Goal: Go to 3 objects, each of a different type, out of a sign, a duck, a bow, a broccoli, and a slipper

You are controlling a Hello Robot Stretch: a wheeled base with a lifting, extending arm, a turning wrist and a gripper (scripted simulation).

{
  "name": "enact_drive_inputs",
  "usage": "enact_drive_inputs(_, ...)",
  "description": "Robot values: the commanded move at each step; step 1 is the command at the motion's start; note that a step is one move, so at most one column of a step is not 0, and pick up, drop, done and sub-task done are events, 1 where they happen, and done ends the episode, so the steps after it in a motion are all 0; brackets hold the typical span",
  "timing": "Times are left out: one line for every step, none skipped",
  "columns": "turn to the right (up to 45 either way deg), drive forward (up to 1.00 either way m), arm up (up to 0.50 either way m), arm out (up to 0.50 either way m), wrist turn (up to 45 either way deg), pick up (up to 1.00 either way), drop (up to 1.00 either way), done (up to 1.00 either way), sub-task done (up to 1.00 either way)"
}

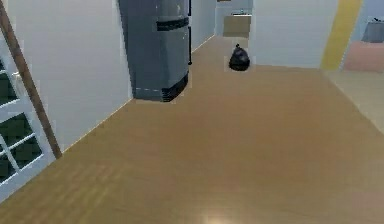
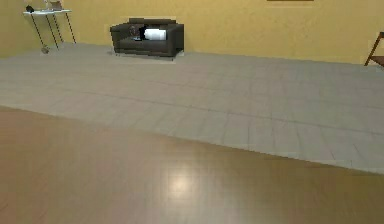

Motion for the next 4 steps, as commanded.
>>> enact_drive_inputs(3.0,0.0,0.0,0.0,0.0,0.0,0.0,0.0,0.0)
enact_drive_inputs(0.0,1.0,0.0,0.0,0.0,0.0,0.0,0.0,0.0)
enact_drive_inputs(0.0,1.0,0.0,0.0,0.0,0.0,0.0,0.0,0.0)
enact_drive_inputs(0.0,1.0,0.0,0.0,0.0,0.0,0.0,0.0,0.0)
